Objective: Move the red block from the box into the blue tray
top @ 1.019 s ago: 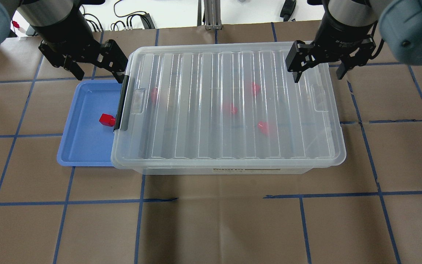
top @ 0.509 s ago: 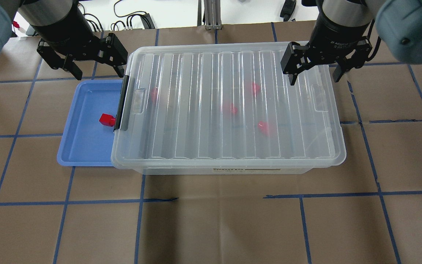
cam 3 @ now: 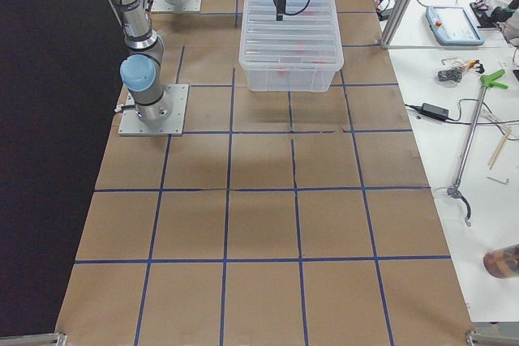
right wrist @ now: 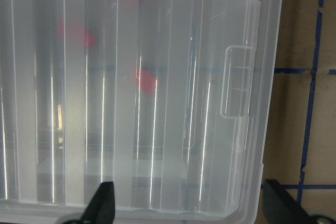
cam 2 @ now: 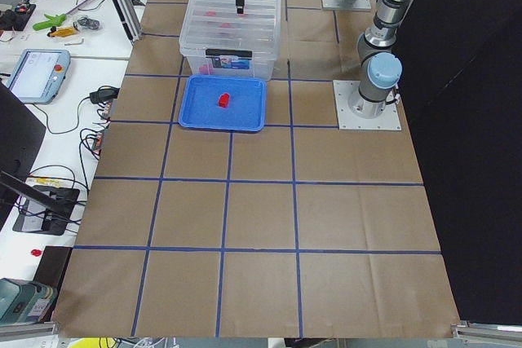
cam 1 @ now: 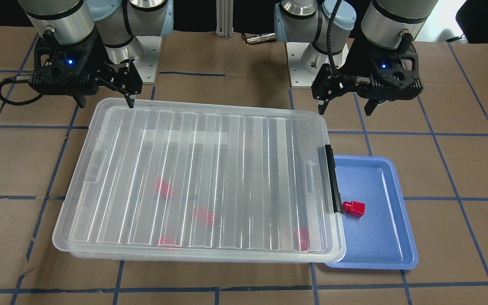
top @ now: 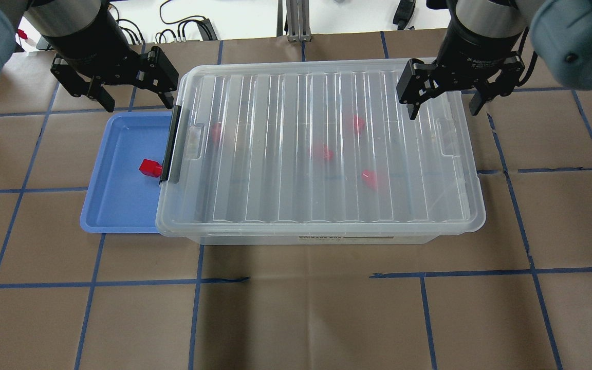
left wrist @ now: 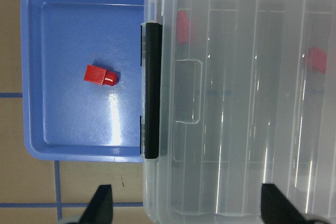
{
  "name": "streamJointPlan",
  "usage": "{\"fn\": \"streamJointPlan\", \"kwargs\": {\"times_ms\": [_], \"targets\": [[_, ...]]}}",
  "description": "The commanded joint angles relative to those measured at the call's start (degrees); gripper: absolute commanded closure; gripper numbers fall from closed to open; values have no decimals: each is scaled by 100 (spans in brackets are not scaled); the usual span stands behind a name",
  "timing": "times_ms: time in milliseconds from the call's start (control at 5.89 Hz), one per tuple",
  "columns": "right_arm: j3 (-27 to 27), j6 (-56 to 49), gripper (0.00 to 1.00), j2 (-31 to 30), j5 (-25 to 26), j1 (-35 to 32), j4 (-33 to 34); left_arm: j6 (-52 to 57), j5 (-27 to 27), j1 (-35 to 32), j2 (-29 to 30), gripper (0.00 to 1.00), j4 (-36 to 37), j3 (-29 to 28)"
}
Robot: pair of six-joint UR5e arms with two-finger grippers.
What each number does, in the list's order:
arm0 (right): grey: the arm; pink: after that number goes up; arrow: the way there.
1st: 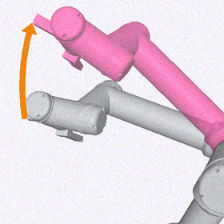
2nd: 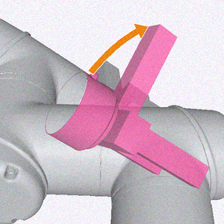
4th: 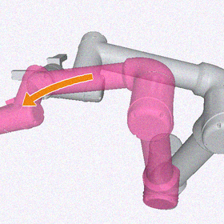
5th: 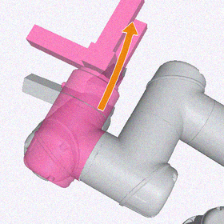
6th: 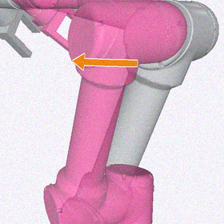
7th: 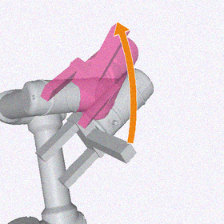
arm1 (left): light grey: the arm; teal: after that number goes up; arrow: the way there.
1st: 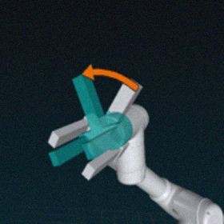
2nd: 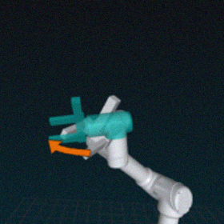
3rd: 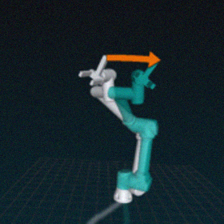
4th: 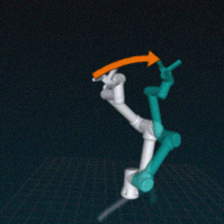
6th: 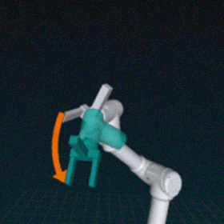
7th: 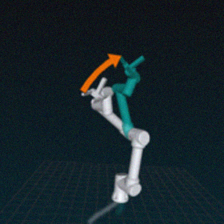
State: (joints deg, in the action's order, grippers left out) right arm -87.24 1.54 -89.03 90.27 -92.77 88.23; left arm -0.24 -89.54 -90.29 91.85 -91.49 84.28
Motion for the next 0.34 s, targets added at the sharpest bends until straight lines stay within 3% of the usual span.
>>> {"fn": "streamJointPlan", "kwargs": {"times_ms": [0, 170], "targets": [[-3, -5, 0, -9, 17, -12, 1, 6, 6, 2, 0, 2, 0, 0], [-3, 4, 0, -9, 17, -13, 1, 6, 6, -6, 0, 2, 0, 0]]}}
